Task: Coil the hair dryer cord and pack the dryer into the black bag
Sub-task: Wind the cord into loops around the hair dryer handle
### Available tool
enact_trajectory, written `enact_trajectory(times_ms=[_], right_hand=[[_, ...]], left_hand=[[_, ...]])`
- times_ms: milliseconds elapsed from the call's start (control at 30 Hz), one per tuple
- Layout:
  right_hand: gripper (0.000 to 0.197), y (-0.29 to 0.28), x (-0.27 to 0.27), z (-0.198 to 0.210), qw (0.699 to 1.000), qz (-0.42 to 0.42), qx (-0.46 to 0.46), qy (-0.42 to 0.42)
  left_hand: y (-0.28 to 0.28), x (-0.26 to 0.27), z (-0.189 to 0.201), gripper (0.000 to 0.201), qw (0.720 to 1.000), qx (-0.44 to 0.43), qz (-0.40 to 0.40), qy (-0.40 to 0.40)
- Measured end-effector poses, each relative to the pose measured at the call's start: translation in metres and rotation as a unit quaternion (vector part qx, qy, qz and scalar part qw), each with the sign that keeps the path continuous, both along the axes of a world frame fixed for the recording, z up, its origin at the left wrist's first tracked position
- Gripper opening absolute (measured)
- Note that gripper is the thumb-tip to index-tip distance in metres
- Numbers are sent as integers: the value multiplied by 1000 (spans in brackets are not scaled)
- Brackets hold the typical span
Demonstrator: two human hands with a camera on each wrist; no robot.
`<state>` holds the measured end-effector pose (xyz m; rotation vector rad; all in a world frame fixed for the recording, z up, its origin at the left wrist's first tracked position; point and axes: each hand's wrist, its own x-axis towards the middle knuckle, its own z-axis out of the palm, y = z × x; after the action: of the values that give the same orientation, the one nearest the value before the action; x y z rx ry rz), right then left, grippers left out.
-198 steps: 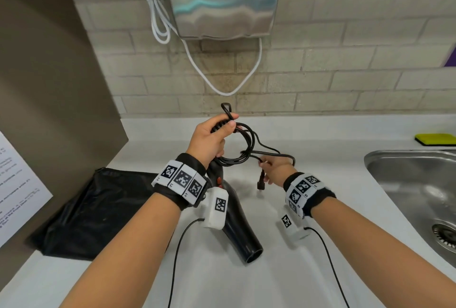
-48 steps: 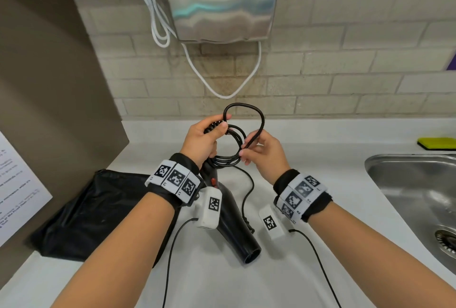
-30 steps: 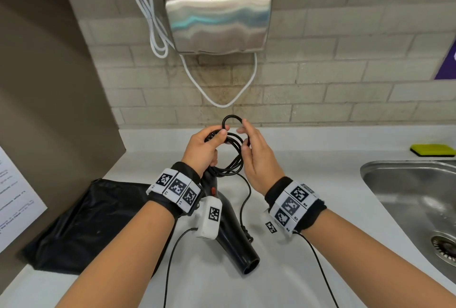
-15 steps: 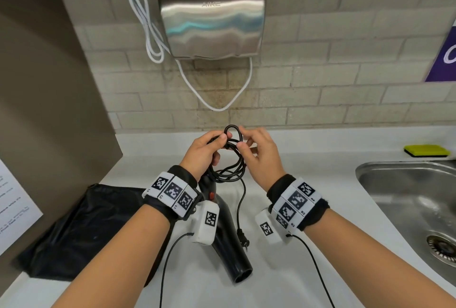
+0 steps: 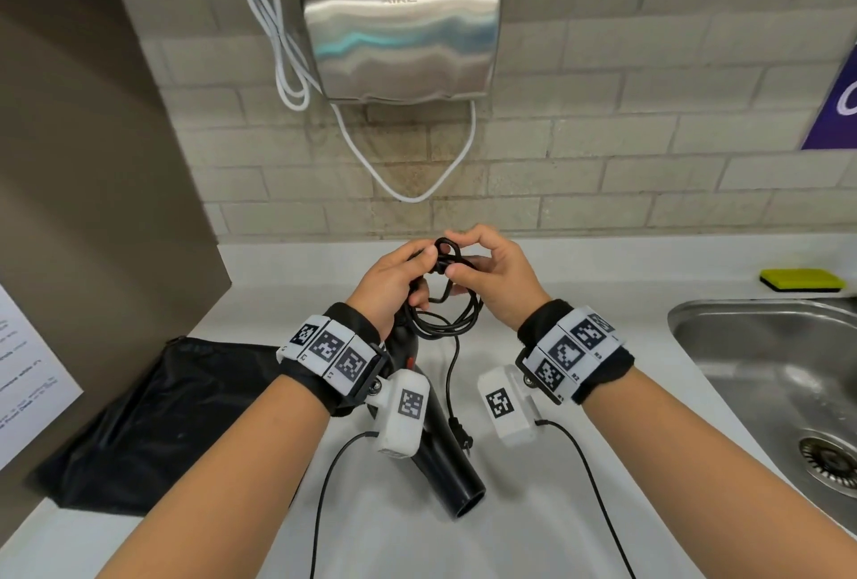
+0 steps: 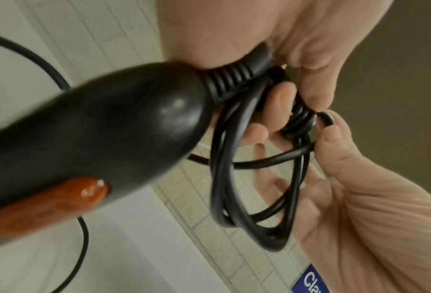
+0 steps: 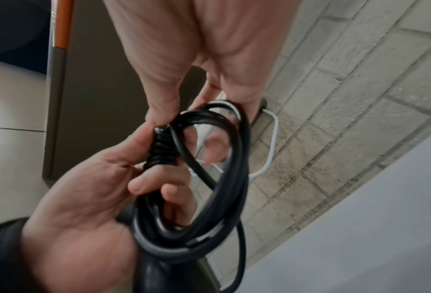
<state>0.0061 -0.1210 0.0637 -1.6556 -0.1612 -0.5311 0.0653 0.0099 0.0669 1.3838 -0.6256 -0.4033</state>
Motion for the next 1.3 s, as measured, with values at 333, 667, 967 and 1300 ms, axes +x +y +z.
enact_trajectory(times_ms=[333,667,967,1300], right_hand=[[39,4,5,-13,996,-82,-23,-36],[26,9,9,-21,983,-110,-92,-111],[66,-5,10,-21,989,136,-9,54],[55,-18,11,-29,980,51,-118,153]], left_hand=[[3,3,7,10,985,123,15,-119],[7,-1,10,18,997,71,6,-30],[11,-3,9,20,999,-3,-47,-7],[24,4,9,27,994,10,-109,-5]])
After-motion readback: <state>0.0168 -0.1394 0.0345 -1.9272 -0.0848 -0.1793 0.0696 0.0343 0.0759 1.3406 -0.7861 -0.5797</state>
